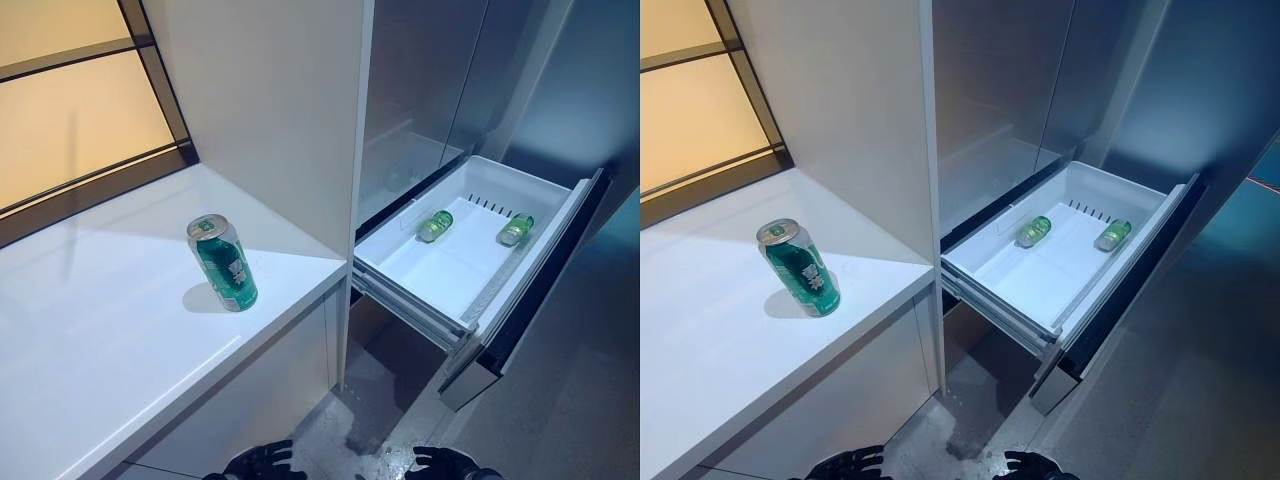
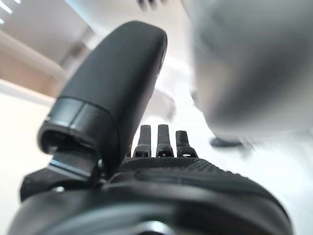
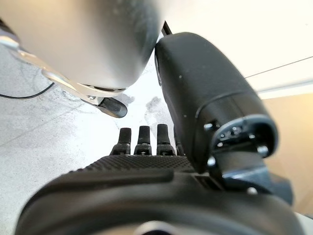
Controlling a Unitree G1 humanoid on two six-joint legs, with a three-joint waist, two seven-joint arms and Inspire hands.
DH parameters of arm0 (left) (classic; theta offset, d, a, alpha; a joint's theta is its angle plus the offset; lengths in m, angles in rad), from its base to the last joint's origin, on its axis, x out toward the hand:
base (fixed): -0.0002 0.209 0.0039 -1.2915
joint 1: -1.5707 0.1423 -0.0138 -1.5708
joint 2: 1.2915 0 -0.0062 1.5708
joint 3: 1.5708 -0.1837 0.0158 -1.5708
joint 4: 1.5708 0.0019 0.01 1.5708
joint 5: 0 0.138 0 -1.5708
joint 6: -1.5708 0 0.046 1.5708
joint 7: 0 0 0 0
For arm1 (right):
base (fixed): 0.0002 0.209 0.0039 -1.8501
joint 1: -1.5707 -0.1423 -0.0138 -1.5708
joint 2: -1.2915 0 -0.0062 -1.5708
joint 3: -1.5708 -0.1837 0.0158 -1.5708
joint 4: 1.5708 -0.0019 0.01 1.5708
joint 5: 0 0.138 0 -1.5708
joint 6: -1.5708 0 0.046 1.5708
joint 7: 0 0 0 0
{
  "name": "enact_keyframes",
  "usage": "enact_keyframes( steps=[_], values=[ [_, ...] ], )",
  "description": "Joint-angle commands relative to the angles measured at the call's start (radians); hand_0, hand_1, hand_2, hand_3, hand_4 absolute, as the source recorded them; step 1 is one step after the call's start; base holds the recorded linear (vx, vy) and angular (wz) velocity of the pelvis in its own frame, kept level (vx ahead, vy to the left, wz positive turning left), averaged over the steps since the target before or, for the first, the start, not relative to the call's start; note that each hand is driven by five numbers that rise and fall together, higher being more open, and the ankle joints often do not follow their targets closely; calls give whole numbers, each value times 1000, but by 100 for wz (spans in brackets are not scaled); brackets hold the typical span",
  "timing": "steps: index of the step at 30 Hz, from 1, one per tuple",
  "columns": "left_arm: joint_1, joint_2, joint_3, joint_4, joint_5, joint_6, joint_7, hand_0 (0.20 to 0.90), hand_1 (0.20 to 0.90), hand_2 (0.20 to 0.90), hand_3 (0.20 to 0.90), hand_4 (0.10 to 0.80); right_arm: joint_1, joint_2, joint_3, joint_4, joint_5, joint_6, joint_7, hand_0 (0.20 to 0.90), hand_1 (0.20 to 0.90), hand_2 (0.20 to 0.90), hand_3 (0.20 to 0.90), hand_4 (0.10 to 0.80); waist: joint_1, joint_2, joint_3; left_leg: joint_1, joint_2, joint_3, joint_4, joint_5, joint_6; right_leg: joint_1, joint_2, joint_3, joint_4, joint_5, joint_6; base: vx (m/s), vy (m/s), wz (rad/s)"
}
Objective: Put drinks into fridge and close the fridge
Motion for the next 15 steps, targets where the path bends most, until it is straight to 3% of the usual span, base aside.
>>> enact_keyframes(
  steps=[1, 7, 9, 10, 11, 15],
  values=[
    [-88, 39, -51, -218, -121, -47, -205, 900, 900, 900, 900, 800, -36, -48, 46, -26, -22, 26, 48, 900, 900, 900, 900, 800, 7, -8, -9, -68, -21, 89, 61, -43, -6, -47, -23, 10, 115, -95, 68, -46, 32, 0],
    [-149, 197, -70, -729, -232, 26, -388, 900, 900, 900, 900, 800, -14, -63, 55, -50, -12, 16, 38, 900, 900, 900, 900, 800, 14, 7, -1, -74, -28, 67, 53, -35, 0, -51, -22, 8, 114, -92, 68, -14, 10, 0],
    [-182, 233, -44, -944, -381, 148, -442, 900, 900, 900, 900, 800, -11, -58, 55, -24, -10, -8, 28, 900, 900, 900, 900, 800, 21, 11, -3, -71, -32, 58, 46, -35, 5, -48, -21, 7, 109, -93, 67, 0, 0, 0],
    [-192, 239, -35, -998, -443, 171, -457, 900, 900, 900, 900, 800, -11, -56, 54, -14, -11, -16, 26, 900, 900, 900, 900, 800, 24, 12, -5, -70, -34, 56, 43, -36, 7, -46, -20, 7, 107, -94, 67, 20, 3, 3],
    [-206, 231, -9, -1124, -563, 244, -475, 900, 900, 900, 900, 800, -10, -50, 48, 12, -18, -38, 23, 900, 900, 900, 900, 800, 29, 12, -7, -64, -35, 52, 36, -38, 9, -40, -20, 6, 102, -95, 67, 25, -5, 3],
    [-226, 159, 33, -1335, -925, 322, -448, 900, 900, 900, 900, 800, -6, -27, 51, 58, -19, -77, 6, 900, 900, 900, 900, 800, 36, 8, -14, -52, -38, 39, 23, -43, 13, -28, -18, 10, 95, -100, 67, 20, -15, 1]
  ],
)
